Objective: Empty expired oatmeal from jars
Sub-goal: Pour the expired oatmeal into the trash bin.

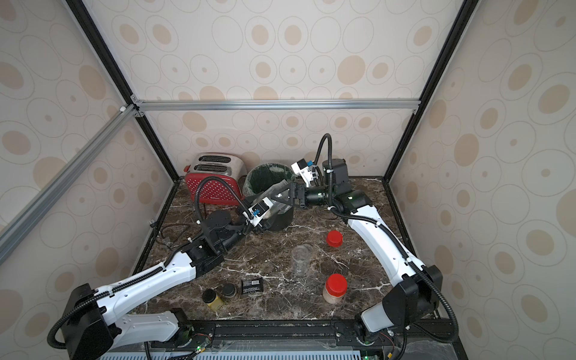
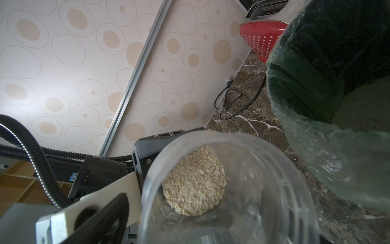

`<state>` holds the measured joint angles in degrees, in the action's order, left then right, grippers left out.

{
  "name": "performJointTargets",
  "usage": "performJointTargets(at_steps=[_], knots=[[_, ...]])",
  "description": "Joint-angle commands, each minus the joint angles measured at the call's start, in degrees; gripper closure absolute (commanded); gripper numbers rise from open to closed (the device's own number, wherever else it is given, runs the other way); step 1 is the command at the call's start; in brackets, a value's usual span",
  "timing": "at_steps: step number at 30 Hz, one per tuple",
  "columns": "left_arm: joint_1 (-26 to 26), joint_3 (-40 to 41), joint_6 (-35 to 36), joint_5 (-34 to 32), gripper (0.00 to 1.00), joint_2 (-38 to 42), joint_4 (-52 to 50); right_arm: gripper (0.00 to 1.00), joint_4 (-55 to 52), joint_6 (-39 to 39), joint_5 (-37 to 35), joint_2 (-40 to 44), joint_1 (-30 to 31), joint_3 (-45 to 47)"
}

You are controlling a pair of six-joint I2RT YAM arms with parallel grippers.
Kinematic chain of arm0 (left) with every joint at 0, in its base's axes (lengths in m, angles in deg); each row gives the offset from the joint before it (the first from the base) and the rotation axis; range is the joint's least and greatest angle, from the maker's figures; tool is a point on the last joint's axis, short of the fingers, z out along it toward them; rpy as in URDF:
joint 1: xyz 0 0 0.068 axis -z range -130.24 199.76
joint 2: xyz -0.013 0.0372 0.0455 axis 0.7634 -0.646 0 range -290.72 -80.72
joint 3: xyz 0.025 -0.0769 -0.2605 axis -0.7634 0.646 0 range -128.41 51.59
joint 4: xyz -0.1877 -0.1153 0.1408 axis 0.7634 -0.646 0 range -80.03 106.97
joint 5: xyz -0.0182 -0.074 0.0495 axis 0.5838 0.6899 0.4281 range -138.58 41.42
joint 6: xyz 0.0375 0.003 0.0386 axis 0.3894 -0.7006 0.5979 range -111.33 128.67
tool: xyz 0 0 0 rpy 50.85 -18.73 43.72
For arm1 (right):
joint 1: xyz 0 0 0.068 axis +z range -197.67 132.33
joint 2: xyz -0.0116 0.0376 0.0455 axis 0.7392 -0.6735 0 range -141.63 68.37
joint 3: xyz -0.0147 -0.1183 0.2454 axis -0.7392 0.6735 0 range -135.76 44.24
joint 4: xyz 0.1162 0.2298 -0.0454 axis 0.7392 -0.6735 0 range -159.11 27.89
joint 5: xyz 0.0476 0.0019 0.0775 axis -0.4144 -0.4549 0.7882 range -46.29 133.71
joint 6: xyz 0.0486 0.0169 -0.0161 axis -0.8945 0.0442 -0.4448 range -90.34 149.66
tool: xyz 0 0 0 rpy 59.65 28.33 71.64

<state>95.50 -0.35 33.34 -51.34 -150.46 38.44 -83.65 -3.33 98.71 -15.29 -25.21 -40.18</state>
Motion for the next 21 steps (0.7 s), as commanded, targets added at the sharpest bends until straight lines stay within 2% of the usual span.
performJointTargets(at_steps=[1, 4, 6, 9, 11, 14, 18, 21], knots=[[-0.25, -5.89, -3.21, -2.78, 0.67, 1.80, -7.05, 0.02, -4.53, 5.18, -2.89, 3.33, -1.81, -0.50], [-0.33, -10.20, -5.88, -5.65, 0.73, 1.35, -14.26, 0.01, -8.73, 9.47, -5.61, 4.85, -2.88, -0.95], [-0.60, -13.73, -8.98, -8.40, 0.78, 0.65, -19.71, 0.01, -11.59, 15.65, -8.32, 5.88, -3.09, -1.81], [-1.11, -21.41, -12.59, -8.47, 0.83, -1.85, -31.61, 0.01, -14.74, 26.59, -17.60, 6.74, -3.17, -3.50], [-1.35, -26.32, -14.21, -8.75, 0.84, -3.88, -38.26, 0.01, -13.03, 31.08, -22.26, 7.10, -3.13, -3.23], [-1.97, -33.90, -15.53, -9.58, 0.86, -7.34, -47.12, 0.01, -7.98, 35.97, -25.68, 7.51, -3.12, -1.76], [-5.06, -42.35, -18.83, -6.66, 0.87, -11.62, -55.05, 0.01, -0.83, 41.47, -27.71, 7.55, -3.12, 0.87], [-7.49, -47.98, -21.70, -4.91, 0.91, -14.87, -60.80, 0.01, 4.63, 45.53, -26.12, 6.72, -3.12, 3.08]])
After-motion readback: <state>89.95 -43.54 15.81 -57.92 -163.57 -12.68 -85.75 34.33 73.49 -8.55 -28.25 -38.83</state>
